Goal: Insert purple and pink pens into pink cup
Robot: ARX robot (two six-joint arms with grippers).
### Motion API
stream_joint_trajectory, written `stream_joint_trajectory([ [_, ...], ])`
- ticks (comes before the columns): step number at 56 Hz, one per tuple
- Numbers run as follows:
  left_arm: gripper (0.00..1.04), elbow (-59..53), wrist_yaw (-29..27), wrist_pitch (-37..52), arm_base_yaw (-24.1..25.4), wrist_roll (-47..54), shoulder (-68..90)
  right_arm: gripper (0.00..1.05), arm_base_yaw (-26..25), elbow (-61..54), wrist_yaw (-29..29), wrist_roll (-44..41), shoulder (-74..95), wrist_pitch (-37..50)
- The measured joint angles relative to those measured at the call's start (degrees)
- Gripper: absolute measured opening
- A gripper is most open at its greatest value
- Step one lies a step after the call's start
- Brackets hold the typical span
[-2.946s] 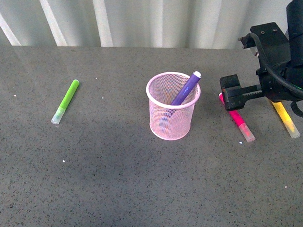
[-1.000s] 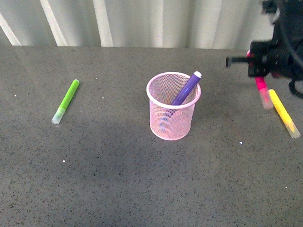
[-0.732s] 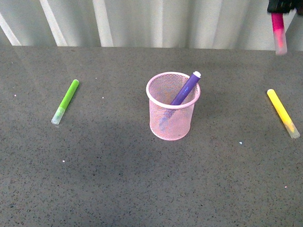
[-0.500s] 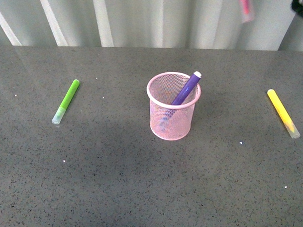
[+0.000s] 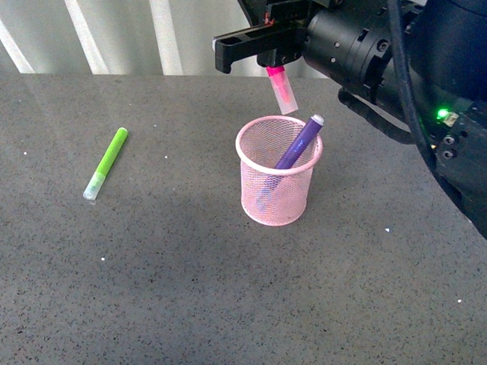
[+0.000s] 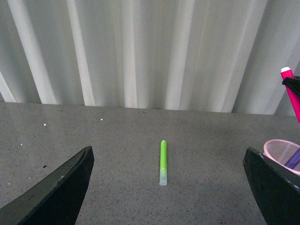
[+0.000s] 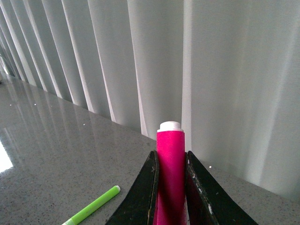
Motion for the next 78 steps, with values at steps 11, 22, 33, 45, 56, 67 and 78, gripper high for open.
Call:
stream_joint_trajectory([
  [11, 0.98, 0.00, -0.02, 0.00, 0.00, 0.00, 0.00, 0.11, 0.22, 1.51, -0.07, 0.35, 2.73, 0.04],
  [22, 0.98, 0.00, -0.02, 0.00, 0.00, -0.02, 0.00, 0.11, 0.17, 1.55, -0.04, 0.28, 4.68, 0.09],
  [33, 0.98, 0.00, -0.02, 0.00, 0.00, -0.02, 0.00, 0.11, 0.20, 1.55, -0.07, 0.26, 5.57, 0.09],
  [45, 0.98, 0.00, -0.02, 0.00, 0.00, -0.02, 0.00, 0.12, 0.20, 1.53, -0.07, 0.15, 6.03, 0.09],
  [56, 0.98, 0.00, -0.02, 0.00, 0.00, -0.02, 0.00, 0.57, 0.20, 1.53, -0.07, 0.02, 6.05, 0.09],
  [67, 0.98, 0.00, -0.02, 0.00, 0.00, -0.02, 0.00, 0.88, 0.20, 1.53, -0.04, 0.02, 6.05, 0.09],
  [78, 0.98, 0.00, -0.02, 0.00, 0.00, 0.00, 0.00, 0.96, 0.17, 1.07, 0.09, -0.11, 6.05, 0.09],
])
